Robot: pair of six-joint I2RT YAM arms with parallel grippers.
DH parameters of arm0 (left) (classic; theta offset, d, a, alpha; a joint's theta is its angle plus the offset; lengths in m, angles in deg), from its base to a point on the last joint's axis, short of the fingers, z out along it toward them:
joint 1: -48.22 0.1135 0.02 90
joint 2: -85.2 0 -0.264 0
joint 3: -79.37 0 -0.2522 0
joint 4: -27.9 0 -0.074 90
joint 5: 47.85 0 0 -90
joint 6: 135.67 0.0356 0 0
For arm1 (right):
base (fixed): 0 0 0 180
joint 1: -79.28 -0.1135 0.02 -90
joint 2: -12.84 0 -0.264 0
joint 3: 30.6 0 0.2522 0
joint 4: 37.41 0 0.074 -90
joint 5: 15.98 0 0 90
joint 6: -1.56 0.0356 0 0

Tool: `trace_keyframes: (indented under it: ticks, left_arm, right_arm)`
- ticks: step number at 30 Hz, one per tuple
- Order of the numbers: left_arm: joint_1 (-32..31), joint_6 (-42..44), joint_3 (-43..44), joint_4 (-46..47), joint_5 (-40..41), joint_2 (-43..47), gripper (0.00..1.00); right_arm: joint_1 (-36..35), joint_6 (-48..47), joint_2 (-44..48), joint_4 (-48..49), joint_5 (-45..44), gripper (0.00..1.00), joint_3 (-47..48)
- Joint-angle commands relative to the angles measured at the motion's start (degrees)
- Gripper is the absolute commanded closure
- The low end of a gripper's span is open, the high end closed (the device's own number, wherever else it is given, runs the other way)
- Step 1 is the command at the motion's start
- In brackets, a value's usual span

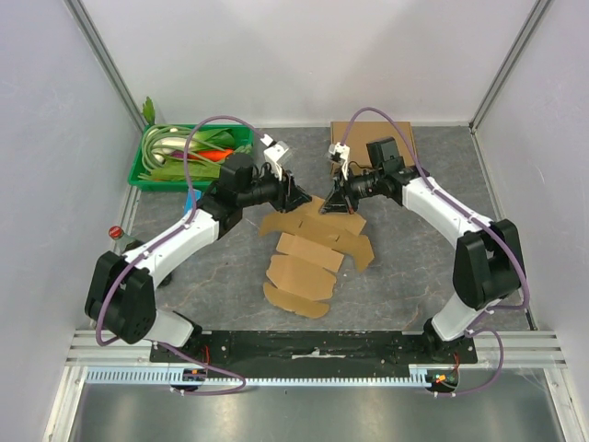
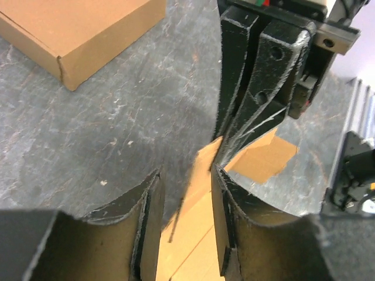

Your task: Fold the paper box

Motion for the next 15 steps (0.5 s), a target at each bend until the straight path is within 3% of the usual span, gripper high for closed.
trace_keyframes:
  ticks: [1, 3, 6, 11, 15]
  left_arm:
    - [-0.3, -9.2, 0.3, 9.7, -3.5, -1.5, 0.56]
    - [-0.4, -12.5, -0.4, 10.8, -5.9, -2.5, 0.62]
    - [-1.8, -16.8, -2.5, 13.4, -7.5, -3.7, 0.63]
    - [-6.1, -19.4, -10.6, 18.5, -6.3, 2.8, 0.50]
    - [-5.9, -17.9, -12.6, 8.9, 1.7, 9.1, 0.46]
  right_arm:
    - [0.0, 8.1, 3.4, 7.7, -2.1, 1.00, -0.8]
    - [0.0, 11.3, 4.5, 12.1, -4.5, 1.00, -2.5]
    - [0.0, 16.2, 4.9, 14.9, -7.8, 1.00, -2.9]
    - [0.0, 20.0, 4.7, 15.8, -14.3, 1.00, -2.7]
    - [0.1, 20.7, 5.0, 16.0, -14.5, 1.00, -3.1]
